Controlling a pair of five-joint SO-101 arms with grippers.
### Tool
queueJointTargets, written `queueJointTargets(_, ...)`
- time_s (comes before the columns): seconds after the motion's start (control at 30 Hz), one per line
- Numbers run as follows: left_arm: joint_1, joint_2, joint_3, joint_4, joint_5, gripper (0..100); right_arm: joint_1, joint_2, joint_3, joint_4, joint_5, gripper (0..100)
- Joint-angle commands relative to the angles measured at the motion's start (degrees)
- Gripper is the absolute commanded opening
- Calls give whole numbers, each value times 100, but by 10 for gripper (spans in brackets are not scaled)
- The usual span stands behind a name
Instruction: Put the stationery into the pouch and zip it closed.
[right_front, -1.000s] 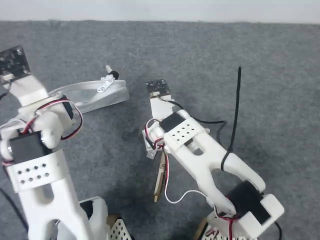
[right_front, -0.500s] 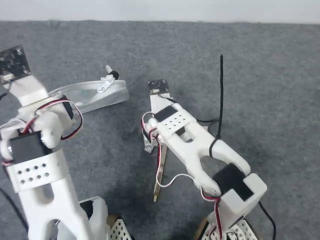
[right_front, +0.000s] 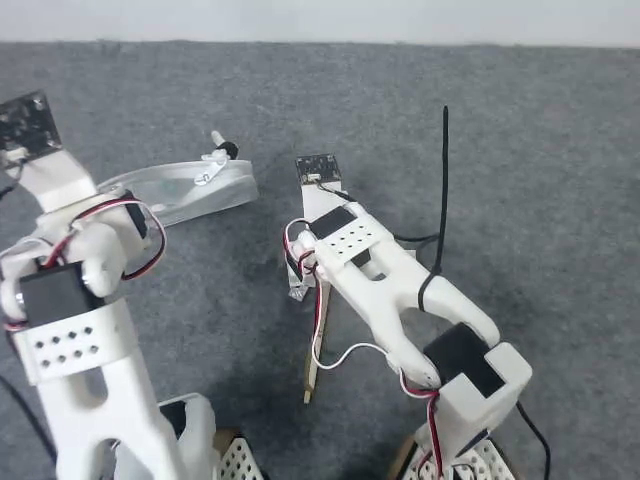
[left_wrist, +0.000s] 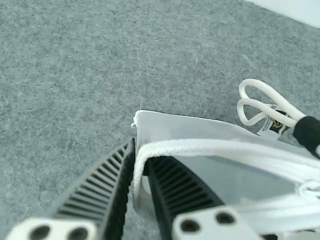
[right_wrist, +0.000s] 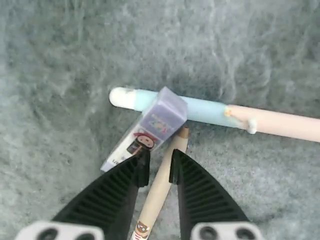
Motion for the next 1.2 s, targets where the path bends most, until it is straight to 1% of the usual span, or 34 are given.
queueJointTargets(0.0, -62, -18, -13, -229, -44, 11, 119, 207, -105, 277, -44, 75)
queueJointTargets(0.1, -62, -18, -4, -229, -44, 11, 119, 207, -264, 488, -44, 70)
queueJointTargets(0.2, -62, -18, -4, -229, -44, 11, 119, 207, -378, 532, -44, 9)
queueJointTargets(0.23, -62, -18, -4, -229, -44, 11, 119, 207, -404, 532, -44, 2)
queueJointTargets(0.3, -62, -18, -4, -229, -44, 11, 110, 198, -404, 532, -44, 15)
queueJointTargets(0.47, -62, -18, -4, -229, -44, 11, 110, -145, -360, 558, -35, 6)
queueJointTargets(0.7, -62, -18, -4, -229, -44, 11, 110, -945, -369, 1033, -35, 6)
queueJointTargets(1.17, -70, -18, -4, -229, -53, 11, 110, -1736, -343, 1341, -35, 6)
